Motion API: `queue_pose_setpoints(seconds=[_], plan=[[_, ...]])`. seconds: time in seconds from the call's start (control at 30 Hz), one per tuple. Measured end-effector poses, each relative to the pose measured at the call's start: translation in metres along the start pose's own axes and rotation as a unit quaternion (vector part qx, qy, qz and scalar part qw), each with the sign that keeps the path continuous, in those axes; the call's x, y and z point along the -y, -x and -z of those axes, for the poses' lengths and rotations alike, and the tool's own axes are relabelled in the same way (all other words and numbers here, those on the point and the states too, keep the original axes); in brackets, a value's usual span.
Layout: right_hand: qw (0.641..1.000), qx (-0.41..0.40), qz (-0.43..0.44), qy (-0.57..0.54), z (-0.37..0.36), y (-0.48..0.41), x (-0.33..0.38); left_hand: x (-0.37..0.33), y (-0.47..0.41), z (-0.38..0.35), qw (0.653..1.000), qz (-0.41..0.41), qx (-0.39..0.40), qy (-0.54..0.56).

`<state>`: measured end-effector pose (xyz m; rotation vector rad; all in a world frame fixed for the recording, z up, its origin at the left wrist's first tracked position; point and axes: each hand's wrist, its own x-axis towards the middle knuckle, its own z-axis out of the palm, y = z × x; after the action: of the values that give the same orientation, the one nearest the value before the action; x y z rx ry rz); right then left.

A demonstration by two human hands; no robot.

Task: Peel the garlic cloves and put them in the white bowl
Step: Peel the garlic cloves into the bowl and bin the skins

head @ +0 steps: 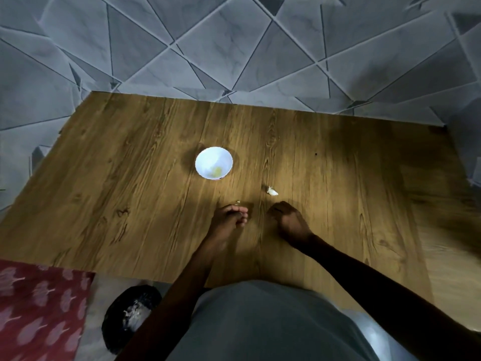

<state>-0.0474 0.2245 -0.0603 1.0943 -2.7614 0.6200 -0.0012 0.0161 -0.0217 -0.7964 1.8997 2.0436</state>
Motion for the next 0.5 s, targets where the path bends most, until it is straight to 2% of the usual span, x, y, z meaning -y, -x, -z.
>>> queue_pose_setpoints(seconds=[0.03, 0.1, 0.13, 0.17, 0.23, 0.33, 0.5], plan=[[0.989, -0.032, -0.102, -0.097, 0.001, -0.005, 0.009, -0.001, 0.001, -0.003, 0.999, 0.023, 0.004, 0.037], [0.919, -0.090, -0.258, -0.285, 0.010, -0.022, 0.030, -0.005, -0.001, -0.012, 0.986, 0.091, 0.007, 0.141], [0.889, -0.098, -0.283, -0.346, 0.017, -0.032, 0.041, -0.008, -0.001, -0.017, 0.969, 0.135, 0.009, 0.209], [0.877, -0.086, -0.286, -0.376, 0.024, -0.040, 0.051, -0.011, -0.003, -0.021, 0.949, 0.171, 0.012, 0.264], [0.891, -0.042, -0.269, -0.363, 0.033, -0.048, 0.065, -0.015, -0.005, -0.029, 0.925, 0.212, 0.013, 0.316], [0.909, 0.002, -0.279, -0.309, 0.036, -0.050, 0.075, -0.019, -0.003, -0.033, 0.913, 0.220, 0.008, 0.343], [0.914, -0.043, -0.268, -0.302, 0.042, -0.053, 0.080, -0.029, 0.000, -0.033, 0.911, 0.215, 0.028, 0.350]])
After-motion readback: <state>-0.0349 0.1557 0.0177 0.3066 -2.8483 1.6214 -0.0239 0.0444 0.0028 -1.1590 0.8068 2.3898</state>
